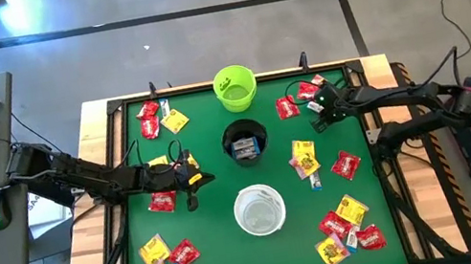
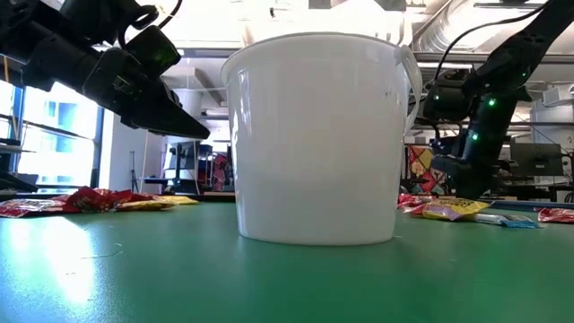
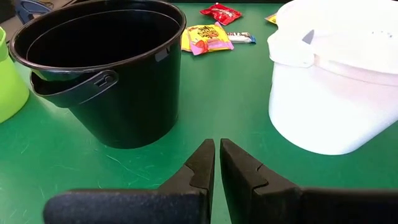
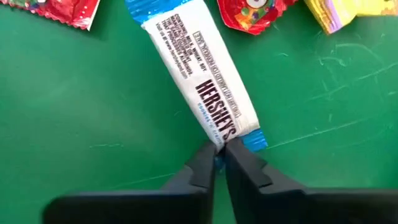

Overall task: Sort candy by brand, put in halloween buckets
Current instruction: Put the white chocolate into the black bucket

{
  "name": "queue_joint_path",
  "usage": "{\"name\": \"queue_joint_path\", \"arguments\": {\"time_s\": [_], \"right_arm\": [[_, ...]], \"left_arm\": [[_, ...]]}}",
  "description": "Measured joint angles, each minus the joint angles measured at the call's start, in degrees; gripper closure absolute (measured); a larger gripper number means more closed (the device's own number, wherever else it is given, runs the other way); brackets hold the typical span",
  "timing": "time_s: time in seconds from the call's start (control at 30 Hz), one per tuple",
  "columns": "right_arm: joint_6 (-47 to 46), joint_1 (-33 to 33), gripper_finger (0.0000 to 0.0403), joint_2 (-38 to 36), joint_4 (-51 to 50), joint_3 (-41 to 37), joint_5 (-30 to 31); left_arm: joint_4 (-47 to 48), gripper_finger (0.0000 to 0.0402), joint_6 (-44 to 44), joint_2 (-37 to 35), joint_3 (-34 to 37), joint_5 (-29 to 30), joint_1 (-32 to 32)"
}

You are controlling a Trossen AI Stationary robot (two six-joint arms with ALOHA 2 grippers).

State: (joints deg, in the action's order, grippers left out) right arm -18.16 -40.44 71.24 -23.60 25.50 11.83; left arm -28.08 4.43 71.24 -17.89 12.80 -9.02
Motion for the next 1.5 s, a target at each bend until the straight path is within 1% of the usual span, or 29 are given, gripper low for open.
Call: {"name": "queue_joint_path", "arguments": {"time_s": [0.13,0.3,0.5,0.73,0.93,1.17,1.27,1.5], "right_arm": [[0.05,0.02,0.0393,-0.41,-0.12,-0.06,-0.16],[-1.13,2.42,0.0401,-2.64,-0.03,-0.26,0.45],[-3.82,7.72,0.0403,-6.93,1.57,-0.26,0.3],[-7.18,15.32,0.0403,-11.52,4.93,-0.2,1.83],[-8.89,21.62,0.0403,-13.56,9.5,-0.17,4.88],[-8.86,28.12,0.0403,-13.6,16.16,-0.15,9.87],[-8.77,30.05,0.0403,-13.6,17.68,-0.13,11.94],[-8.82,32.25,0.0403,-13.6,17.3,-0.11,13.25]], "left_arm": [[0.0,0.0385,0.0,0.0,0.0,0.0,0.0],[0.0,0.0385,0.02,0.0,0.0,0.0,0.0],[-0.01,0.0385,0.02,0.0,0.0,0.0,0.0],[-0.02,0.0385,0.04,0.0,0.0,0.0,0.0],[-0.01,0.0385,0.05,0.0,0.0,0.0,0.0],[-0.02,0.0385,0.07,-0.01,0.0,0.0,0.0],[-0.02,0.0385,0.08,0.0,0.0,0.0,-0.01],[-0.02,0.0385,0.22,-0.01,0.0,0.0,0.0]]}}
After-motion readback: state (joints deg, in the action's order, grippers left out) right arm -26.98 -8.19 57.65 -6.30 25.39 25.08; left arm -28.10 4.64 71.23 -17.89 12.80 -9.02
